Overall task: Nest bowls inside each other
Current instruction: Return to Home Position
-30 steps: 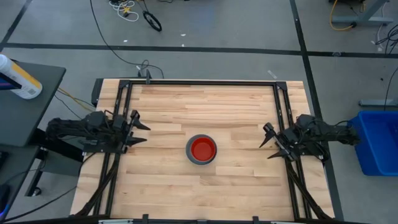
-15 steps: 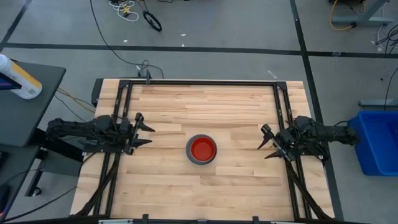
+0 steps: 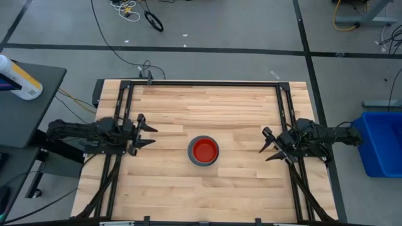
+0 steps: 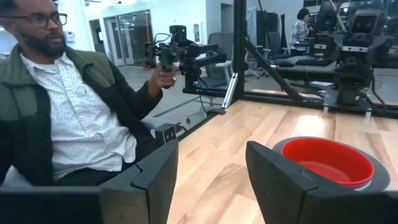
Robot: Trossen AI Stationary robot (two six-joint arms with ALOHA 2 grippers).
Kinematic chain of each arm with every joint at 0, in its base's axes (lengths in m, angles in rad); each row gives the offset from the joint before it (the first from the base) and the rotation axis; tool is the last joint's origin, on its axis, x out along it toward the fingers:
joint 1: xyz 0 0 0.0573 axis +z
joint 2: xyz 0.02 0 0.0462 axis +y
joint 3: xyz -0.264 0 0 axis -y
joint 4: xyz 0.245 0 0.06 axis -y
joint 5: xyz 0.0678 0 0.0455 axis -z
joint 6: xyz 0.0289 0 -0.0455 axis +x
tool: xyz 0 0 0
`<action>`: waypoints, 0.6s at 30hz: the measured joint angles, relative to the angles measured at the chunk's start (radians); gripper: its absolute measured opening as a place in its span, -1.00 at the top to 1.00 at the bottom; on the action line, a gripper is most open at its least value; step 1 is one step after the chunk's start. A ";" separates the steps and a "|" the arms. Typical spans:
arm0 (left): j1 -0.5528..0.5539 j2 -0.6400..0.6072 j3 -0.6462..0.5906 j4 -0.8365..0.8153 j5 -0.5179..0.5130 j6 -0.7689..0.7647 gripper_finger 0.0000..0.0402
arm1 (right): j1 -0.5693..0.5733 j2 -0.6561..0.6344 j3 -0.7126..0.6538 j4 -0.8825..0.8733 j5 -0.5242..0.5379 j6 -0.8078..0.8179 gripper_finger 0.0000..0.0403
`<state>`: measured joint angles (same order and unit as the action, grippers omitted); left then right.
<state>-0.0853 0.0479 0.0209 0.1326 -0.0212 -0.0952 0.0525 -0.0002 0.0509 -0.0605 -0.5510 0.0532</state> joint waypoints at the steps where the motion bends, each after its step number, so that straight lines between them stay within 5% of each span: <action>1: 0.000 -0.005 -0.012 0.005 -0.005 -0.007 -0.13 | 0.004 0.000 0.000 0.000 0.001 0.000 0.04; 18: 0.000 -0.045 -0.013 -0.052 -0.046 -0.020 -0.13 | 0.086 0.000 0.000 0.027 0.035 -0.059 0.18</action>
<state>-0.0853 0.0025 0.0082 0.0809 -0.0671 -0.1152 0.1386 -0.0002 0.0509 -0.0334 -0.5159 -0.0062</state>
